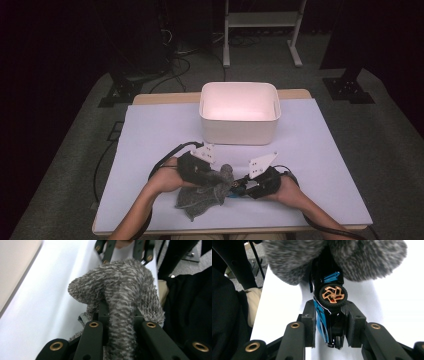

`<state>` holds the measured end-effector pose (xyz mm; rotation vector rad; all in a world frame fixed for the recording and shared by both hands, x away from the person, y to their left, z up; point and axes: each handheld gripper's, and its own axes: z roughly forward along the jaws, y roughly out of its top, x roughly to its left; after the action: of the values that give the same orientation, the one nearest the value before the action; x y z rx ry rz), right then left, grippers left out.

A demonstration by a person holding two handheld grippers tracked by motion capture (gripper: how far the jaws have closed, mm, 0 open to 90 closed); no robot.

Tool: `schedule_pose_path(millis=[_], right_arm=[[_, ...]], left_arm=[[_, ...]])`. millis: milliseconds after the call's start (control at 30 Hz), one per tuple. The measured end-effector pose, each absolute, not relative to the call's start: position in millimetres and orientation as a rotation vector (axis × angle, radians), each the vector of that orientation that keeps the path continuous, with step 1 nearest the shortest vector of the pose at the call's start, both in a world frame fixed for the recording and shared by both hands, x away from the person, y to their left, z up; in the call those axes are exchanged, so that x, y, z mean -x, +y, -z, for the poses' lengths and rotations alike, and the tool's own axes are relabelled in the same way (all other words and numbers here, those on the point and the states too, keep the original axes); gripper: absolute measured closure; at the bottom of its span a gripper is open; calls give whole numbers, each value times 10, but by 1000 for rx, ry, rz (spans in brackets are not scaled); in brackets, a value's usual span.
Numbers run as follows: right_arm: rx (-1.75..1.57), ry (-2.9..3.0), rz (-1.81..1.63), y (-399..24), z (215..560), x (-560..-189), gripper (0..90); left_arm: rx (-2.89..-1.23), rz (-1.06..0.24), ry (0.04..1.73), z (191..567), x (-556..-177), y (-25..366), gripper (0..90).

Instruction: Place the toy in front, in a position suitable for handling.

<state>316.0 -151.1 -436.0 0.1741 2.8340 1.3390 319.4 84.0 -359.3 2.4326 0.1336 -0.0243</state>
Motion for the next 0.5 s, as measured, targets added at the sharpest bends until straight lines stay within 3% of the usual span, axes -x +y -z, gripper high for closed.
schedule_pose_path(millis=[300, 500], right_arm=[[-177, 2829, -1345, -1506, 4368, -3160, 657], [-181, 2834, -1363, -1520, 4385, -3190, 662]], left_arm=[[-2459, 79, 35, 3695, -3238, 309, 782], [-2469, 87, 53, 3718, -3247, 388, 780]])
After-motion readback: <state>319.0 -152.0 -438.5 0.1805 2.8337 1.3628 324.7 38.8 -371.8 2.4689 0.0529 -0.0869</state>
